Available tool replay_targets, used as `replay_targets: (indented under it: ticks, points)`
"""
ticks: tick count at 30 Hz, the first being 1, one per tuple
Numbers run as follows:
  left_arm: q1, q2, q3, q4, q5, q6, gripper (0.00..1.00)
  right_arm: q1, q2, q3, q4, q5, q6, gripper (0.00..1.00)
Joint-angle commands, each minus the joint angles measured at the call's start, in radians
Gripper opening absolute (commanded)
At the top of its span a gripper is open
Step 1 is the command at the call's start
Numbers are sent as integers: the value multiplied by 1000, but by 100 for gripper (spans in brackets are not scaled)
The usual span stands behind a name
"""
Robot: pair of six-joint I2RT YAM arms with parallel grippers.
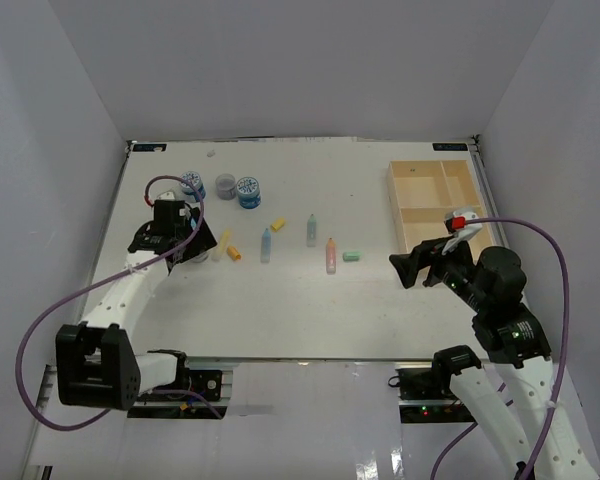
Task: Sort the stationery into containers
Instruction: Pick up the stationery from the center of the board.
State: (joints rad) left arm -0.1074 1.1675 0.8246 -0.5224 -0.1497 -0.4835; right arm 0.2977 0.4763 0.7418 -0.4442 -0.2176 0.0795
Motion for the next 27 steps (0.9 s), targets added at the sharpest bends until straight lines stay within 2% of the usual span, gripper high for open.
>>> replay_targets:
  ticks: [1,6,17,23,27]
  points:
    - [38,89,36,58,-19,-26,98,8,-25,-2,12,1,11,90]
    - [69,205,85,76,-53,-12,98,8,-59,-33,25,1,3,90]
    - [72,360,154,85,4,6,97,8,-79,-47,38,1,-7,90]
    - [72,386,156,84,-10,14,84,6,-85,-48,39,11,-6,90]
    - [72,382,166,81,-19,26,68,6,-88,-51,41,9,-7,90]
